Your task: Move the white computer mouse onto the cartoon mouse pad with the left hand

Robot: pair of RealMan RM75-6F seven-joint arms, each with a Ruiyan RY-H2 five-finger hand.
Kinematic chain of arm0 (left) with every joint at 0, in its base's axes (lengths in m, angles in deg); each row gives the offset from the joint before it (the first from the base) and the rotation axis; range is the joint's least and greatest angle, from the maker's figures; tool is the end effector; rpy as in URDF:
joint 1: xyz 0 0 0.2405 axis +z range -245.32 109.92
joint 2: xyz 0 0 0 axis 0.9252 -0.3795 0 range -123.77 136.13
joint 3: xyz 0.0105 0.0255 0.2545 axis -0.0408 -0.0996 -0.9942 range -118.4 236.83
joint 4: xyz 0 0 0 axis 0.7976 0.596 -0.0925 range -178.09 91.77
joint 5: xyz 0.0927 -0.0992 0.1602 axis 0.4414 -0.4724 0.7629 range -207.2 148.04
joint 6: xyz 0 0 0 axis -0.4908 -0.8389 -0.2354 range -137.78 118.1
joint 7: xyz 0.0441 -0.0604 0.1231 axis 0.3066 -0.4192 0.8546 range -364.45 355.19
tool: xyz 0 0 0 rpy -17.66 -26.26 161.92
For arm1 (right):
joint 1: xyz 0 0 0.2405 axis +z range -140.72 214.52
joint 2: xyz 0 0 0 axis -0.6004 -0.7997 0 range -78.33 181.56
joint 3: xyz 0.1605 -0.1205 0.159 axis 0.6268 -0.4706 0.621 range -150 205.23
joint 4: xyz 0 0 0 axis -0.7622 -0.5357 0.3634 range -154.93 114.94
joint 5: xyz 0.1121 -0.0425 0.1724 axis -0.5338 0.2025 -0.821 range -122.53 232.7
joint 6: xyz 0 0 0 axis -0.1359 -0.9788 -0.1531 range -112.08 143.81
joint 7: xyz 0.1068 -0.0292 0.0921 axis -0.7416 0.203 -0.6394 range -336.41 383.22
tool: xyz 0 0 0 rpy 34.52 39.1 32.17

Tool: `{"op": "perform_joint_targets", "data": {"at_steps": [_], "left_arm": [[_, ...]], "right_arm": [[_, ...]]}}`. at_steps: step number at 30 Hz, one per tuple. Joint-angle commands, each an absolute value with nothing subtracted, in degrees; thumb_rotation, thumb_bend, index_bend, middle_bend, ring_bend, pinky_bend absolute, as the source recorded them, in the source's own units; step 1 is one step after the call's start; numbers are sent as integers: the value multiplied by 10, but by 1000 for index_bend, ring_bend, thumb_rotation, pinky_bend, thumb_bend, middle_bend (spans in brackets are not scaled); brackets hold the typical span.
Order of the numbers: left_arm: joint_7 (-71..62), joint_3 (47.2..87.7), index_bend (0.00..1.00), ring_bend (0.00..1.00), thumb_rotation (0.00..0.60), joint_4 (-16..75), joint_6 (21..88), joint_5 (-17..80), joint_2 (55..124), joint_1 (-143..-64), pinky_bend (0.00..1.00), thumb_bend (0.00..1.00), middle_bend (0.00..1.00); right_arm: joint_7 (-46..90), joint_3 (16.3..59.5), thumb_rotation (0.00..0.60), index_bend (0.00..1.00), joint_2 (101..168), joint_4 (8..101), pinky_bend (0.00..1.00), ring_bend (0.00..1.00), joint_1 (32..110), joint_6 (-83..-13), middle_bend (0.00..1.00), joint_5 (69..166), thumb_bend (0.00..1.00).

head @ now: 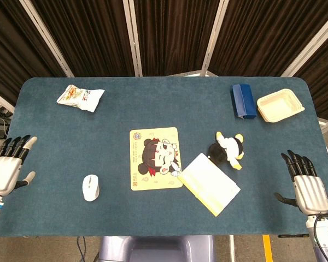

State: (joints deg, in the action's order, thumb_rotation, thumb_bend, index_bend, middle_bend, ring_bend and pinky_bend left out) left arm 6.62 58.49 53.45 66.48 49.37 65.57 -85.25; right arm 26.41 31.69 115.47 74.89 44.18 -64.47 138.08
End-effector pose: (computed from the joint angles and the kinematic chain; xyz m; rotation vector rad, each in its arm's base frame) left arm -0.2884 0.2320 0.1573 -1.5888 -0.7964 -0.7208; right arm -0.3037 -0.1973 0.1509 1.4106 -0.9380 0.8707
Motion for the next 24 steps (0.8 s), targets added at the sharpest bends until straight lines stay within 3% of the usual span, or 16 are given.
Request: {"op": "perform_joint_targets", "data": {"at_steps": [1,5,14,24], "left_arm": [[88,580,198,0,600,547,623,533,634,-885,0,315,0],[137,580,253,0,600,571,562,548,620,-924,0,303,0],[265,594,260,0,600,592,451,505,643,-993,0,134,0],[252,573,260,0,600,555,343,570,666,-1063,0,119,0]], "right_arm": [[264,317,600,0,1155,749,0,0,442,-645,0,1381,109],[265,317,600,0,1155,750,0,0,442,-644,0,1380,110],[260,317,600,0,1153,750,0,0,442,-642,0,1379,110],[261,317,600,0,1153,751,0,0,443,-642,0,1379,110]]}}
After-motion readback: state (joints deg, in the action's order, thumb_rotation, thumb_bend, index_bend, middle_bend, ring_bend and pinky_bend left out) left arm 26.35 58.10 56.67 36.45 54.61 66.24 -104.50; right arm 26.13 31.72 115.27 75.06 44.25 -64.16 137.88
